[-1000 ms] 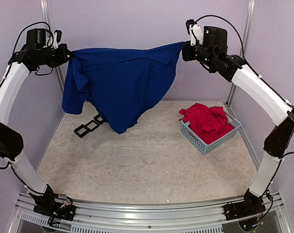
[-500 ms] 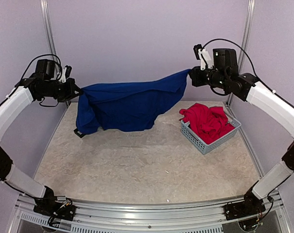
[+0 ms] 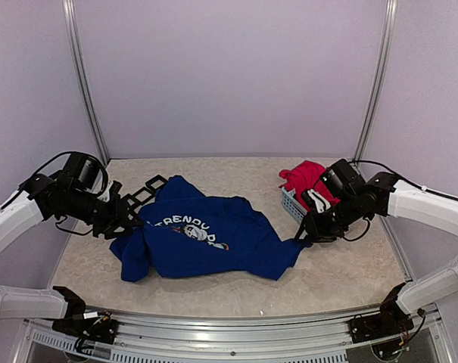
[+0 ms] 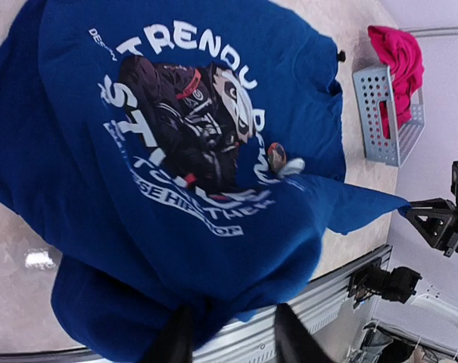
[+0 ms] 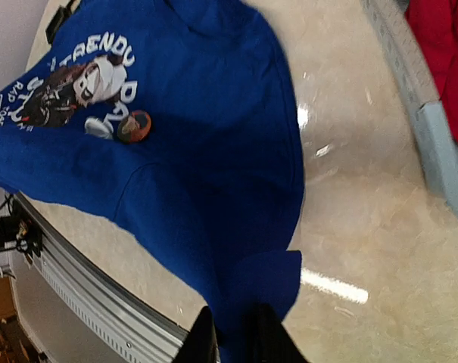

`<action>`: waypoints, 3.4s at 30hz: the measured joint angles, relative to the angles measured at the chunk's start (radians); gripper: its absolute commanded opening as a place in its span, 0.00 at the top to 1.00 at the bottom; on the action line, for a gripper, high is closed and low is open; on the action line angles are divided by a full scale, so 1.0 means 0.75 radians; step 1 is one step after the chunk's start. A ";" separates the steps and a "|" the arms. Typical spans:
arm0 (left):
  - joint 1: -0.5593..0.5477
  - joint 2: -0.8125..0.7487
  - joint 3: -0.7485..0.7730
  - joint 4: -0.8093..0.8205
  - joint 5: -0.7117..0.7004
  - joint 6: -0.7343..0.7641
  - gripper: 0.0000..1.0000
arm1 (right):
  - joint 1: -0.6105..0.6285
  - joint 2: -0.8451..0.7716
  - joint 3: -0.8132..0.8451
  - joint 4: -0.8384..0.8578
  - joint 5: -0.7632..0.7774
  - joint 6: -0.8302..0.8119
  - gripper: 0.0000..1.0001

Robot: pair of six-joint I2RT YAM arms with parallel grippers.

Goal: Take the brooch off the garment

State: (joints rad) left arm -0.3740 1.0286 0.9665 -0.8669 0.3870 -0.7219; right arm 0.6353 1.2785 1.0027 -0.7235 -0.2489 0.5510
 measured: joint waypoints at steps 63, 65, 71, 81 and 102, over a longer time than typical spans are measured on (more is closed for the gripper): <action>-0.567 1.068 0.155 0.507 0.166 0.617 0.56 | -0.017 1.055 0.632 0.305 0.227 -0.419 0.60; -0.584 1.079 0.155 0.507 0.161 0.613 0.66 | -0.017 1.064 0.632 0.306 0.213 -0.418 0.69; -0.618 1.086 0.140 0.505 0.132 0.603 0.92 | -0.017 1.066 0.632 0.325 0.192 -0.395 1.00; -0.637 1.050 0.078 0.518 0.051 0.564 1.00 | -0.017 1.066 0.637 0.324 0.311 -0.328 0.66; -0.647 0.872 0.312 0.517 -0.244 0.597 0.17 | 0.050 0.655 0.335 0.368 0.308 -0.293 0.33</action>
State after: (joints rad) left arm -0.8593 1.6825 1.2003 -0.4793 0.2039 -0.2745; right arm 0.6731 1.7699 1.2537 -0.4473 -0.0177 0.3309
